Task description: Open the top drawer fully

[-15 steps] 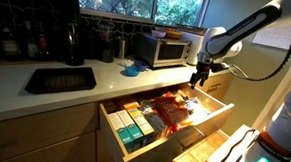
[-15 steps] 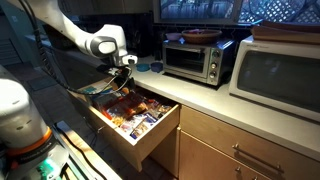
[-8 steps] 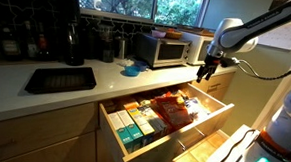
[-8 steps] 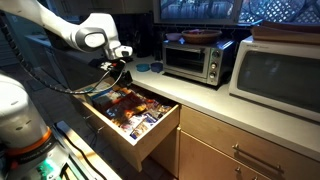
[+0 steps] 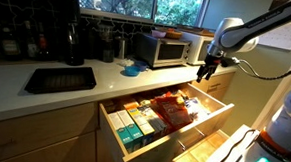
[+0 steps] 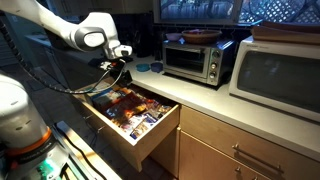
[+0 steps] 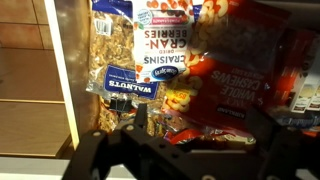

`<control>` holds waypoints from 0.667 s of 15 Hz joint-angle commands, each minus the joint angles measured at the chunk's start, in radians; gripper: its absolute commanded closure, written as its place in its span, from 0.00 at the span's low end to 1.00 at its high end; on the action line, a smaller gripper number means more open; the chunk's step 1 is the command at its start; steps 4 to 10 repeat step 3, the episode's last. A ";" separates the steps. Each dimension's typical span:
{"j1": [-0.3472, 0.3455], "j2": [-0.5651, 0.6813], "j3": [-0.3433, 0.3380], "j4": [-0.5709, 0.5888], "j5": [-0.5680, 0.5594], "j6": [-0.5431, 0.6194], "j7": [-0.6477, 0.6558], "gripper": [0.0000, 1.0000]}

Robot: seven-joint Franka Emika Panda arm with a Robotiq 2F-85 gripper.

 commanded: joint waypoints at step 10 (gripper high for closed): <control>-0.001 -0.001 0.002 0.001 0.001 -0.003 0.000 0.00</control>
